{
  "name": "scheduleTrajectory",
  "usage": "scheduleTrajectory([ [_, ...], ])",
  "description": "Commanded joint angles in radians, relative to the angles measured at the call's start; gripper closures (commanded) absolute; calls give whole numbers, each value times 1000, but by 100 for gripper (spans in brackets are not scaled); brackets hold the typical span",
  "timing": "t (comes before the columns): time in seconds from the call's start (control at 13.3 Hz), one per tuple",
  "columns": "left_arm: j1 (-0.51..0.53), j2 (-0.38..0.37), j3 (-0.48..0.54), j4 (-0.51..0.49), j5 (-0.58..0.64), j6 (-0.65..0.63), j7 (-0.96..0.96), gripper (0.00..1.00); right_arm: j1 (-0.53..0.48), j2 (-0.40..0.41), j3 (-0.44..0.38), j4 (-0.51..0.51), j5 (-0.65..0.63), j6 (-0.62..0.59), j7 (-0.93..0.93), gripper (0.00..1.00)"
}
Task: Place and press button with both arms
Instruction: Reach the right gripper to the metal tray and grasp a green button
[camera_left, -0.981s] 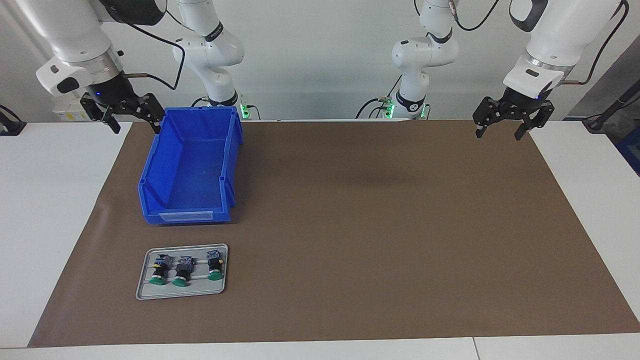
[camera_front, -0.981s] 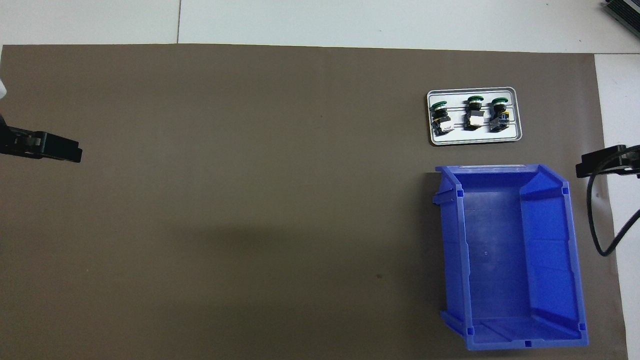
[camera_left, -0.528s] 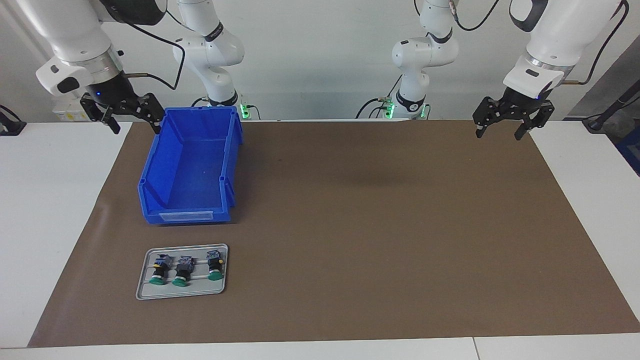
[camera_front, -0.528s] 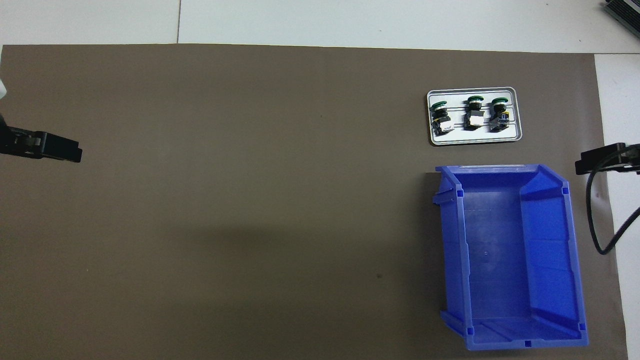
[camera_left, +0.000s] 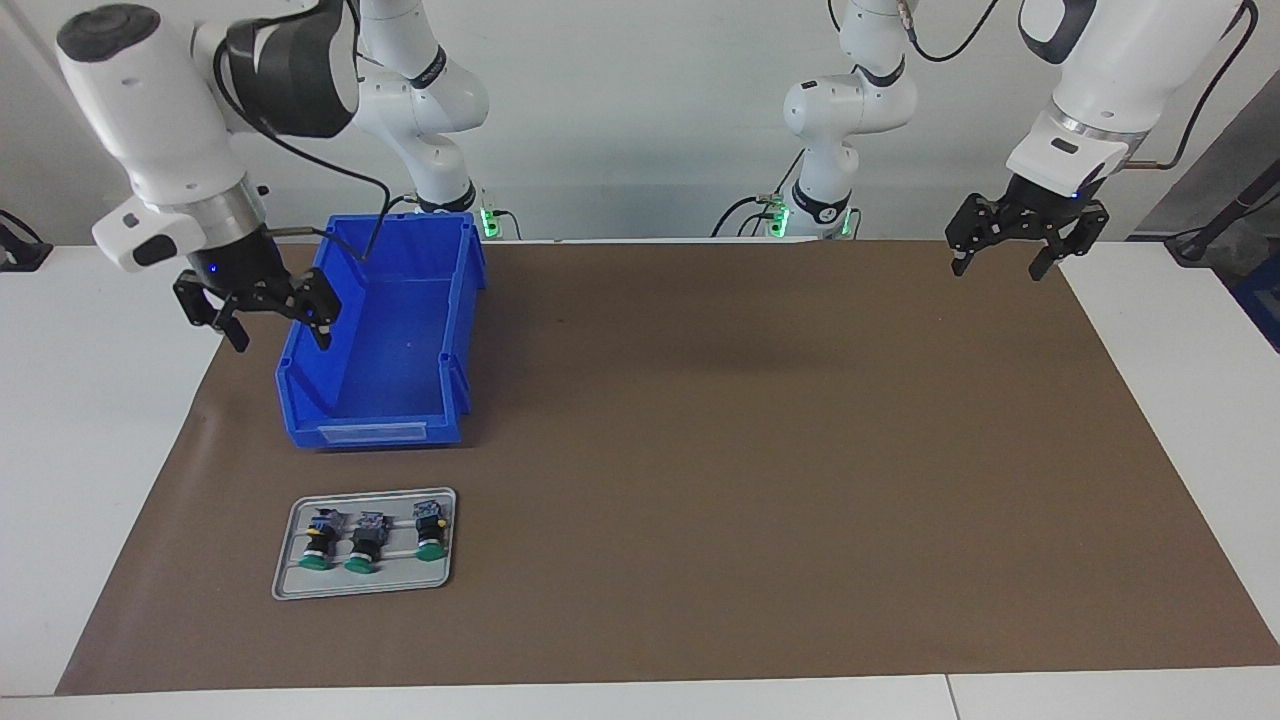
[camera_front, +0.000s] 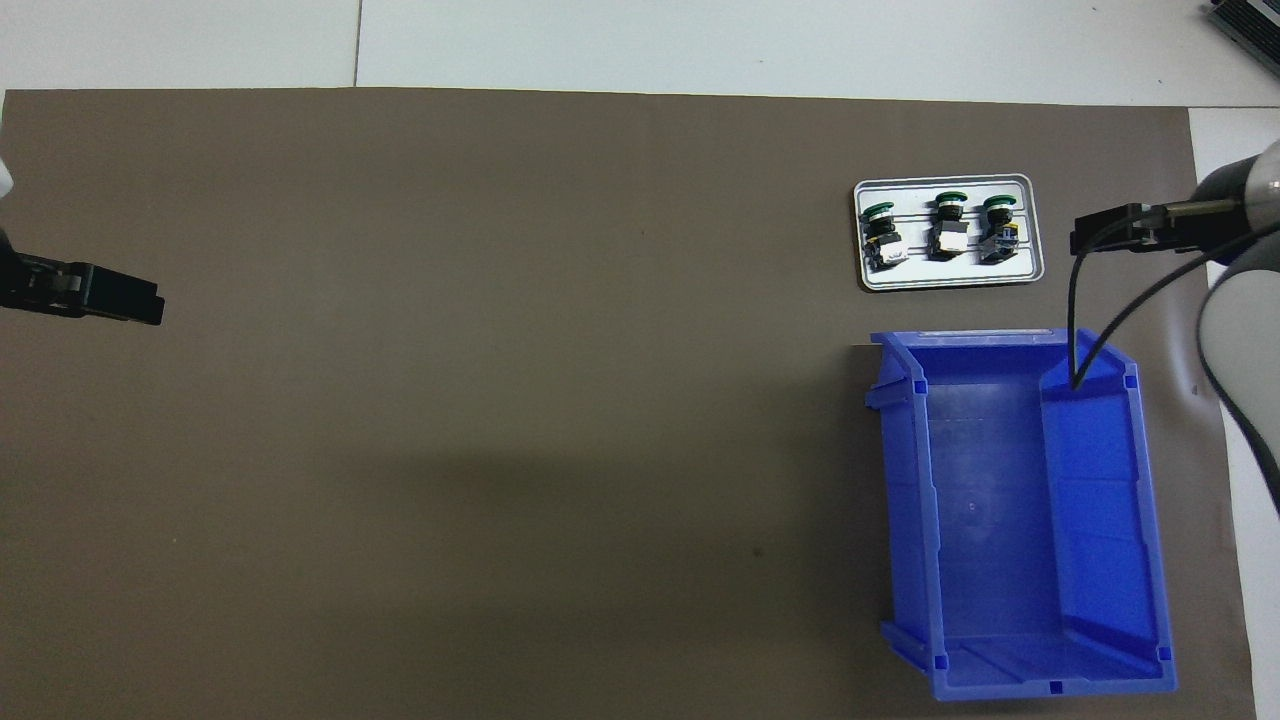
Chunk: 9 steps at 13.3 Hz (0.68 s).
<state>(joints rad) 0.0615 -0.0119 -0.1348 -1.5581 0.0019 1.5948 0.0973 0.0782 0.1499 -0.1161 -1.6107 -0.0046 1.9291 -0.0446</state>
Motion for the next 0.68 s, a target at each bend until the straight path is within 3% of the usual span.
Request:
scheduleTrajectory([
  [0.0,14,-17,-11,-19,15,-7,-5,0,6,155,1,17,28,169,-12,0],
  [0.3,14,-17,-9,-19,15,-7,-4,0,6,298,7,-6,66,356,-17,0],
  [0.6,14,-17,-9,-19,15,-7,-5,0,14,388,7,-6,113,445,-23,0],
])
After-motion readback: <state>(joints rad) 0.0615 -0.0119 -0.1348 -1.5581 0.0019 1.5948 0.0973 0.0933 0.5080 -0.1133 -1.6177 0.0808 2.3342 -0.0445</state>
